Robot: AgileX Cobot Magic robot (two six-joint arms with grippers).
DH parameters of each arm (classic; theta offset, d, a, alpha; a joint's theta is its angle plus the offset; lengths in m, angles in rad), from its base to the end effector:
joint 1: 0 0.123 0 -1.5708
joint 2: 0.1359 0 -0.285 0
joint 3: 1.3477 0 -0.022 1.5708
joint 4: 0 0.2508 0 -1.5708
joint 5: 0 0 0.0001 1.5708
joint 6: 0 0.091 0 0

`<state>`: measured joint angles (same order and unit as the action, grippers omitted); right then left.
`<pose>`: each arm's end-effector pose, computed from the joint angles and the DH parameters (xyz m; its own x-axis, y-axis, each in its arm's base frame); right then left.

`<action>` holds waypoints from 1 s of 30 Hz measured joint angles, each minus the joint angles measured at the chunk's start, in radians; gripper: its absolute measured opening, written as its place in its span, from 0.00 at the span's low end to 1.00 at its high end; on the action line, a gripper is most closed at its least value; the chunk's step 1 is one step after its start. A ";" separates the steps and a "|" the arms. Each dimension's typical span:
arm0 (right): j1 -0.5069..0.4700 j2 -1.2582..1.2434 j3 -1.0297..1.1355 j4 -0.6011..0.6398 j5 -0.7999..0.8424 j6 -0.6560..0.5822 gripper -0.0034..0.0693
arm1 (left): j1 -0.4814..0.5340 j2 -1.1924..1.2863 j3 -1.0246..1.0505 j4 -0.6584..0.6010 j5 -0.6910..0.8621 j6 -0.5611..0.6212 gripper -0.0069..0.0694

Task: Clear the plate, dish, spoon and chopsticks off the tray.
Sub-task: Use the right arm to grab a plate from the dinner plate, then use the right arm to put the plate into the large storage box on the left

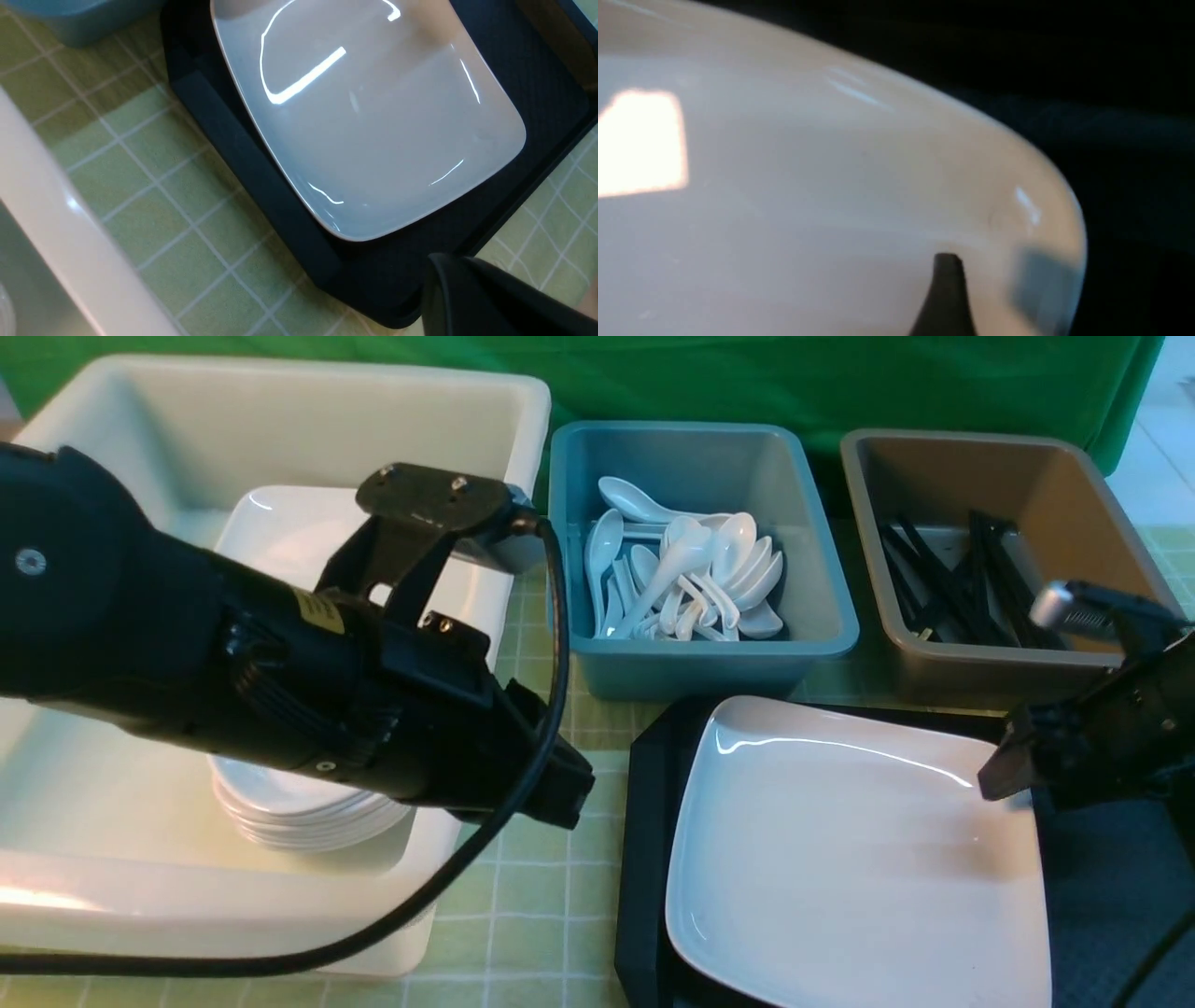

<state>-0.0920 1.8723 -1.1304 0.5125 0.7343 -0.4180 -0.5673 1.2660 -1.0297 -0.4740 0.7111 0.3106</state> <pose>0.3554 -0.0027 0.1626 -0.9648 0.0678 -0.2540 -0.0156 0.9497 0.3128 0.2078 -0.1646 0.3259 -0.6470 0.3442 -0.6804 0.6498 0.7159 -0.2557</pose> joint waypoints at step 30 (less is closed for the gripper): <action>0.103 -0.248 0.004 0.040 0.071 -0.133 0.14 | 0.000 0.008 0.000 0.198 -0.011 -0.157 0.07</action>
<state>0.0109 1.6246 -1.1264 0.5528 0.8056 -0.5507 -0.5673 1.2735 -1.0297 -0.2764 0.6999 0.1539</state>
